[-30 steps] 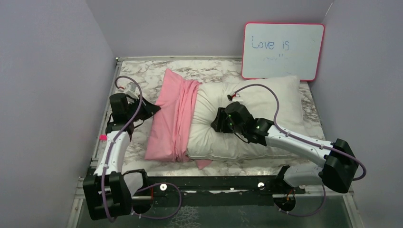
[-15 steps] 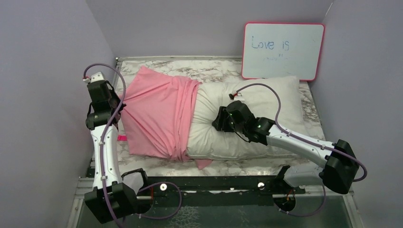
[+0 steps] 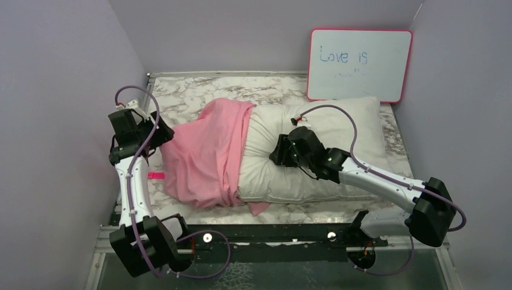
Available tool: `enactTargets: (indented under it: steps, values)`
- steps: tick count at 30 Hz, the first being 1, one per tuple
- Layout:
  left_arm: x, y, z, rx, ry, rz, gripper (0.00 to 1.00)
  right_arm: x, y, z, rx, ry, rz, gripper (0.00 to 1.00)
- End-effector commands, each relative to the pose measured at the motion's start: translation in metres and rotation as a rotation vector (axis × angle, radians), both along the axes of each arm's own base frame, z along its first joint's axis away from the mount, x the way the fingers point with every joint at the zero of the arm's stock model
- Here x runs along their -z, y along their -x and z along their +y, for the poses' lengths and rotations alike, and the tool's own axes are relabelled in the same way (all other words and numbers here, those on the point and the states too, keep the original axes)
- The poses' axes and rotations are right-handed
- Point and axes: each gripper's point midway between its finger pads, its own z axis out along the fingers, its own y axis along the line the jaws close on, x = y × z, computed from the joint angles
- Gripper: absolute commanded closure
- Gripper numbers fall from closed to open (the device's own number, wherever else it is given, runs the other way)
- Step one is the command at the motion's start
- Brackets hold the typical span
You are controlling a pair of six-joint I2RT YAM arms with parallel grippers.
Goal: Remove the pillowcase from the pillow
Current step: Remove the pillow from the pillowcase.
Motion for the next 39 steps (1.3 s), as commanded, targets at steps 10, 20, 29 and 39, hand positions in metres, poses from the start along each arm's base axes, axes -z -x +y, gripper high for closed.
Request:
enactTargets:
  steps: [10, 20, 29, 39]
  values:
    - [-0.015, 0.053, -0.165, 0.663, 0.491, -0.205, 0.11, 0.07, 0.032, -0.034, -0.042, 0.224, 0.217, 0.47]
    - [0.026, 0.062, -0.215, 0.708, 0.597, -0.144, 0.44, 0.064, 0.03, -0.032, -0.044, 0.215, 0.206, 0.46]
    - [0.009, 0.029, -0.077, 0.049, -0.052, -0.071, 1.0, 0.058, 0.027, -0.04, -0.021, 0.242, 0.176, 0.46]
    - [-0.037, 0.011, -0.054, 0.08, -0.162, -0.11, 0.95, 0.055, 0.021, -0.04, -0.016, 0.253, 0.159, 0.46]
